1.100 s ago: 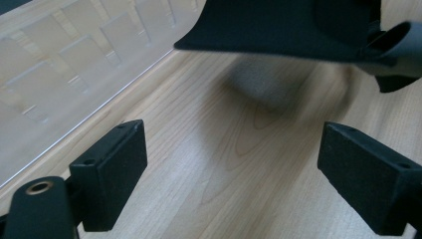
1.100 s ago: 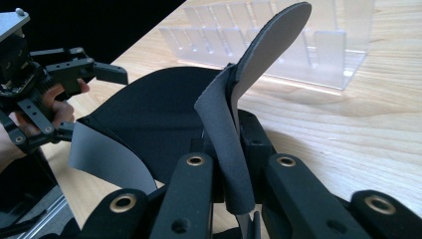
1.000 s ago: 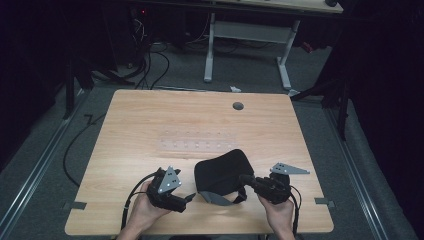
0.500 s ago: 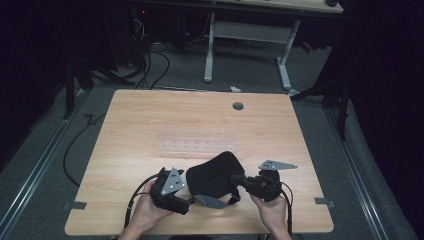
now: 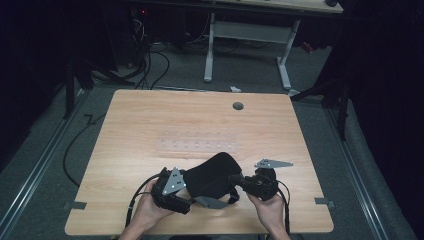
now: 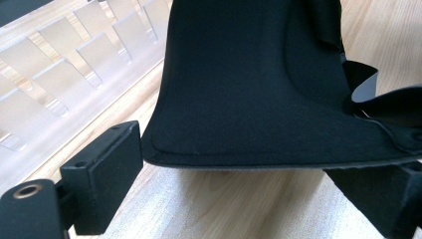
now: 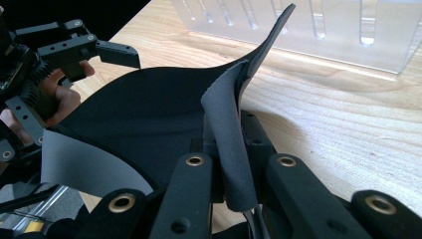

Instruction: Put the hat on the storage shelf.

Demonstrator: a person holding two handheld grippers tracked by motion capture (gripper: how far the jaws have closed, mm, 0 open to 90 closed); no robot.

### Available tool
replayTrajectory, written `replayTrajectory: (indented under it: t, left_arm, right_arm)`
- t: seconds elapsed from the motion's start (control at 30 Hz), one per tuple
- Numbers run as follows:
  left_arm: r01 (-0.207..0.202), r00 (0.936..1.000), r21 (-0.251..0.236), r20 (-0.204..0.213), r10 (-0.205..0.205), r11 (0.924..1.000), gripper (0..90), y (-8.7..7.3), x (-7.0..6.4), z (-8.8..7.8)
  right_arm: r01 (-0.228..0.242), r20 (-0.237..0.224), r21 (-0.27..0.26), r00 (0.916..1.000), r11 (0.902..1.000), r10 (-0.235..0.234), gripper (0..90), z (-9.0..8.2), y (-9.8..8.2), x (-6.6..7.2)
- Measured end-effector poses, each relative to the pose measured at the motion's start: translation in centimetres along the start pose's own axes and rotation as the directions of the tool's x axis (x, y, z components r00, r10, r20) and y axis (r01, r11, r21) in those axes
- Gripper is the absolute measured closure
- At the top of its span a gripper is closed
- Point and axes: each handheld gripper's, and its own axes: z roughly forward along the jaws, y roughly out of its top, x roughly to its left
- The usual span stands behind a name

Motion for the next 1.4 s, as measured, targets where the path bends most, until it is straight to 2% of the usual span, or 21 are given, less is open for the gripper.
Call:
replayTrajectory:
  t: [0.2, 0.4, 0.57, 0.73, 0.87, 1.03, 1.2, 1.4]
  left_arm:
    - [-0.004, 1.0, 0.001, -0.003, 0.004, 1.0, 12.1, -0.1, -0.1, 0.2]
    - [-0.027, 0.9996, 0.007, 0.009, 0.027, 0.9996, 16.7, -0.2, -0.4, 0.3]
    - [-0.053, 0.9986, -0.002, 0.011, 0.053, 0.9986, 28.7, -0.4, -0.6, 0.3]
    - [-0.034, 0.9993, 0.0, 0.013, 0.034, 0.9994, 41.0, -0.2, -0.3, 0.2]
    - [-0.032, 0.9993, -0.007, 0.019, 0.033, 0.9995, 47.1, -0.1, -0.3, 0.0]
    - [-0.039, 0.9986, -0.007, 0.036, 0.039, 0.9992, 56.2, 0.0, -0.5, -0.2]
    - [-0.1, 0.9929, -0.017, 0.063, 0.101, 0.9948, 65.6, 0.1, -1.1, -0.7]
    - [-0.096, 0.9876, 0.003, 0.125, 0.095, 0.9953, 76.1, 0.6, -1.4, -1.1]
  right_arm:
    - [-0.009, -0.005, 0.001, 0.9999, 1.0, 0.009, 84.8, 0.1, 0.0, 0.0]
    - [-0.015, -0.014, 0.0, 0.9998, 0.9999, 0.015, 84.7, 0.2, 0.1, 0.2]
    - [-0.02, -0.027, -0.005, 0.9994, 0.9998, 0.02, 84.5, 0.3, 0.1, 0.3]
    - [-0.018, -0.04, -0.015, 0.9991, 0.9997, 0.017, 84.3, 0.5, 0.1, 0.3]
    - [-0.021, -0.048, -0.02, 0.9986, 0.9996, 0.02, 84.1, 0.4, 0.2, 0.3]
    - [-0.02, -0.055, -0.026, 0.9983, 0.9995, 0.019, 83.3, 0.5, 0.2, 0.3]
    - [-0.029, -0.063, -0.035, 0.9977, 0.999, 0.027, 82.4, 0.5, 0.3, 0.2]
    - [-0.035, -0.07, -0.046, 0.997, 0.9983, 0.032, 79.4, 0.4, 0.4, 0.0]
